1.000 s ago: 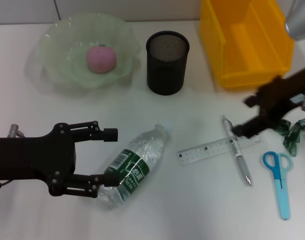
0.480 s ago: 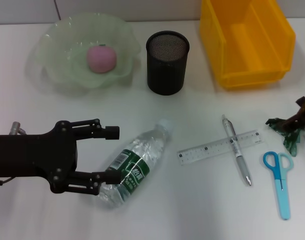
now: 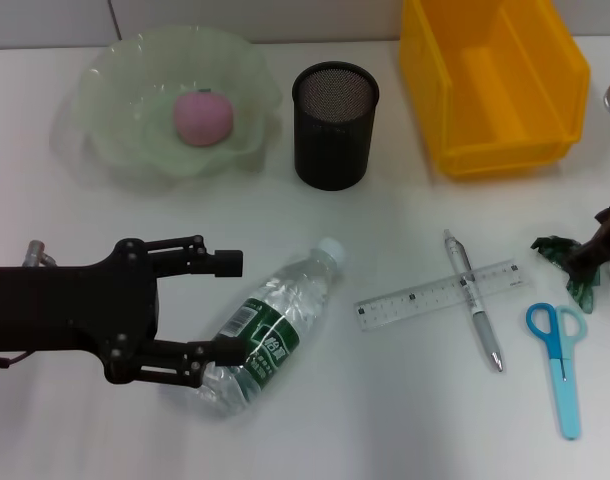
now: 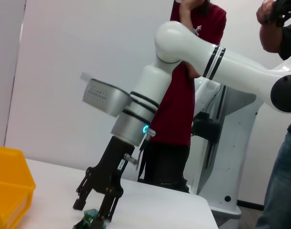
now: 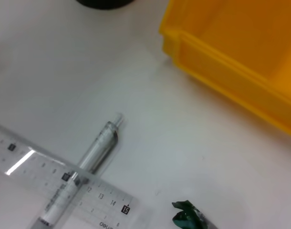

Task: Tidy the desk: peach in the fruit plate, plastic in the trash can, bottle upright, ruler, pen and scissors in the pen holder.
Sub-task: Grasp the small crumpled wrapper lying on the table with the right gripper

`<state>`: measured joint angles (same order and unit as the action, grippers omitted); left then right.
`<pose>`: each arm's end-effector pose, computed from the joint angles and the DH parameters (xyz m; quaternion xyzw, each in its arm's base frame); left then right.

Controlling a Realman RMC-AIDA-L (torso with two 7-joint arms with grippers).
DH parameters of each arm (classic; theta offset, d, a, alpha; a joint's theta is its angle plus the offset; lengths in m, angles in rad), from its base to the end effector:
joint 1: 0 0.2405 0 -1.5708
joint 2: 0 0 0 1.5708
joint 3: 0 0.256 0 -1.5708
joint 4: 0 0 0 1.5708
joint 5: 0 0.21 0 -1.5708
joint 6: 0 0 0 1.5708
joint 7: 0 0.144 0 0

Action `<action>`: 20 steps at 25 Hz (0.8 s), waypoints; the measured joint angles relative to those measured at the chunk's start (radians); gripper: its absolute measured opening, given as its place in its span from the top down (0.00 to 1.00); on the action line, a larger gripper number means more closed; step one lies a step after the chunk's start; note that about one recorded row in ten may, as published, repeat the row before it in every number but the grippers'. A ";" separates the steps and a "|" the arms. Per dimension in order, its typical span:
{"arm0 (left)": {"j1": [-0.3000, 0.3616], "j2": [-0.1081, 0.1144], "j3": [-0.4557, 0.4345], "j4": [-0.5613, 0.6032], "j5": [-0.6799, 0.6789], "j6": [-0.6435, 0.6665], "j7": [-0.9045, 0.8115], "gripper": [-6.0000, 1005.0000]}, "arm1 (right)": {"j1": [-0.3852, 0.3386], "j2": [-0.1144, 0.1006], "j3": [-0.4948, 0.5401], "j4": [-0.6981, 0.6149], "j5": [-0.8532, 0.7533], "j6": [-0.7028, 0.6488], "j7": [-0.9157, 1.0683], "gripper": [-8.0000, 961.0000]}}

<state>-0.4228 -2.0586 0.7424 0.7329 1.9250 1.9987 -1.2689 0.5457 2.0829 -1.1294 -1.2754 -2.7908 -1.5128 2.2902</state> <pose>-0.2505 0.2615 0.0240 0.9421 0.1053 0.3179 0.0149 0.2554 0.3592 0.0448 -0.8901 0.3275 -0.2174 0.2306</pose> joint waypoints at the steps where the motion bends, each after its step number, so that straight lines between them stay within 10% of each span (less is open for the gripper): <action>1: -0.001 0.000 0.000 -0.001 0.000 0.000 0.000 0.16 | 0.000 0.000 -0.003 0.015 0.001 0.013 -0.001 0.13; 20: -0.002 -0.003 0.000 -0.003 0.000 -0.001 -0.010 0.16 | -0.019 0.001 -0.060 0.073 0.024 0.125 -0.005 0.70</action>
<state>-0.4250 -2.0616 0.7424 0.7301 1.9254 1.9979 -1.2792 0.5265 2.0835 -1.1894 -1.2028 -2.7672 -1.3877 2.2855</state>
